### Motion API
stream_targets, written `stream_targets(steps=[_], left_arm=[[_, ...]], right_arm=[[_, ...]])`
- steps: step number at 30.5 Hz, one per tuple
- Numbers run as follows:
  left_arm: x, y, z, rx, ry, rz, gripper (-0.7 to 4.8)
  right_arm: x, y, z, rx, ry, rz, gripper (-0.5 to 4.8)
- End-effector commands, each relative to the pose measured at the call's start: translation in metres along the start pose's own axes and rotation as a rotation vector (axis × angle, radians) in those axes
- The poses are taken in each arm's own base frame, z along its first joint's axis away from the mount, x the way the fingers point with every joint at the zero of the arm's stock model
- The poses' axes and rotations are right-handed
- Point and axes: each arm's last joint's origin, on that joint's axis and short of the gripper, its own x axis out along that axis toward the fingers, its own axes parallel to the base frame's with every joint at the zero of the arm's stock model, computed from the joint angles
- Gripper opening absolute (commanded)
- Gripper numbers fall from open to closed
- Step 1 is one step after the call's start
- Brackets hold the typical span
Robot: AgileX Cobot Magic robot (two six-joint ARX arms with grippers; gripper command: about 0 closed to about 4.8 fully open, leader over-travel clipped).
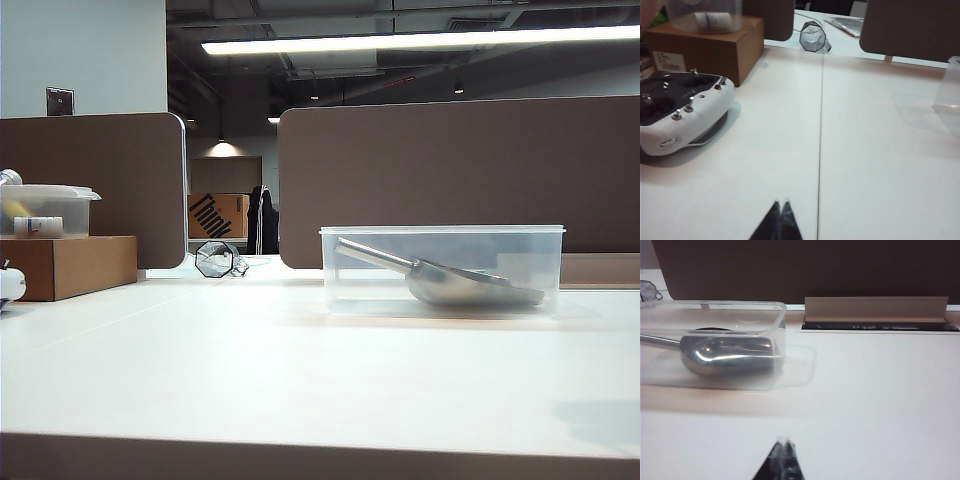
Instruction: Pick up the metal ice scoop from the table and place it inside the transparent plastic box.
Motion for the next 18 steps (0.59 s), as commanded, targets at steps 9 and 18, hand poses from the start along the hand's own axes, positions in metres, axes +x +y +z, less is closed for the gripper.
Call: stream_targets(steps=[9, 18], left_arm=[[0.0, 0.0013, 0.0029, -0.002, -0.034, 0.038, -0.05], [0.0001, 0.0017, 0.0035, 0.051, -0.036, 0.018, -0.05]], right_arm=[[-0.0001, 0.0001, 0.0014, -0.003, -0.012, 0.002, -0.01], [-0.0001, 0.0001, 0.0014, -0.003, -0.012, 0.002, -0.01]])
